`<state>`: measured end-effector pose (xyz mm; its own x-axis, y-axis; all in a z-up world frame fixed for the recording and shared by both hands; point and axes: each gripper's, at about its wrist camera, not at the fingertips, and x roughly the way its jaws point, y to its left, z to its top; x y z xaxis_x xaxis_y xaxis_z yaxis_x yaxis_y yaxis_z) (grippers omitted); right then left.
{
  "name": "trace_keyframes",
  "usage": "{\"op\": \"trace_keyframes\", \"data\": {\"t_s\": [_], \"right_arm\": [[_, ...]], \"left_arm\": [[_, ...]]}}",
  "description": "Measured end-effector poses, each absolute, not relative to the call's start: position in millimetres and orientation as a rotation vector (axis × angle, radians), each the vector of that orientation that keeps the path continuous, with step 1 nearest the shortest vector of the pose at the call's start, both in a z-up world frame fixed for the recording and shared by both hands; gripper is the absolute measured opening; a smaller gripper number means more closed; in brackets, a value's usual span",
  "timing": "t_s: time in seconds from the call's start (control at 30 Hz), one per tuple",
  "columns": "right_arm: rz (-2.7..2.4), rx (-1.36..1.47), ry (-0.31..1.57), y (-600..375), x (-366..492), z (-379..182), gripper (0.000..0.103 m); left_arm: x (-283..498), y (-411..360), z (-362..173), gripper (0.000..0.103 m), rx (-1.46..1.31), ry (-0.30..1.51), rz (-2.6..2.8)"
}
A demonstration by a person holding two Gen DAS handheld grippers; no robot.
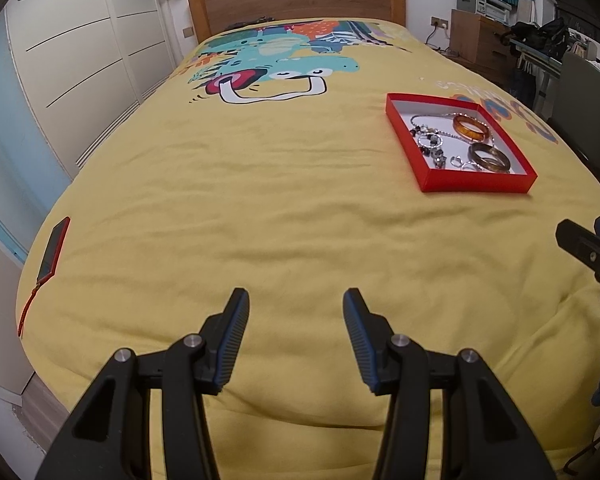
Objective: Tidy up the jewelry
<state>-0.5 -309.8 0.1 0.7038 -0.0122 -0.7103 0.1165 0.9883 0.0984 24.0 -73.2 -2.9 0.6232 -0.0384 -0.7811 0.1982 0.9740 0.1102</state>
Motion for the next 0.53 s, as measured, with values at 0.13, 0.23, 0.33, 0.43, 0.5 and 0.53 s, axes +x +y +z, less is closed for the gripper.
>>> {"op": "trace_keyframes", "data": {"t_s": [0.13, 0.23, 0.33, 0.43, 0.5, 0.53], "right_arm": [[-0.073, 0.136, 0.785, -310.2, -1.5, 1.1, 0.102], [-0.073, 0.134, 0.784, -310.2, -1.9, 1.4, 0.102], [-0.075, 0.132, 0.784, -310.5, -2.2, 1.8, 0.102], [-0.074, 0.132, 0.784, -310.5, -2.2, 1.8, 0.102], [-0.074, 0.132, 0.785, -310.5, -2.3, 1.8, 0.102], [-0.074, 0.131, 0.785, -310.4, -2.4, 1.9, 0.102]], "left_arm": [[23.4, -70.9, -3.1, 0.047, 0.191, 0.888, -0.132], [22.8, -69.8, -3.2, 0.047, 0.191, 0.889, -0.129], [22.8, -68.4, -4.1, 0.047, 0.187, 0.894, -0.124], [23.1, -66.6, -4.1, 0.047, 0.182, 0.895, -0.116], [23.3, -65.6, -4.1, 0.047, 0.178, 0.898, -0.114], [23.4, -65.3, -4.3, 0.047, 0.175, 0.899, -0.114]]}}
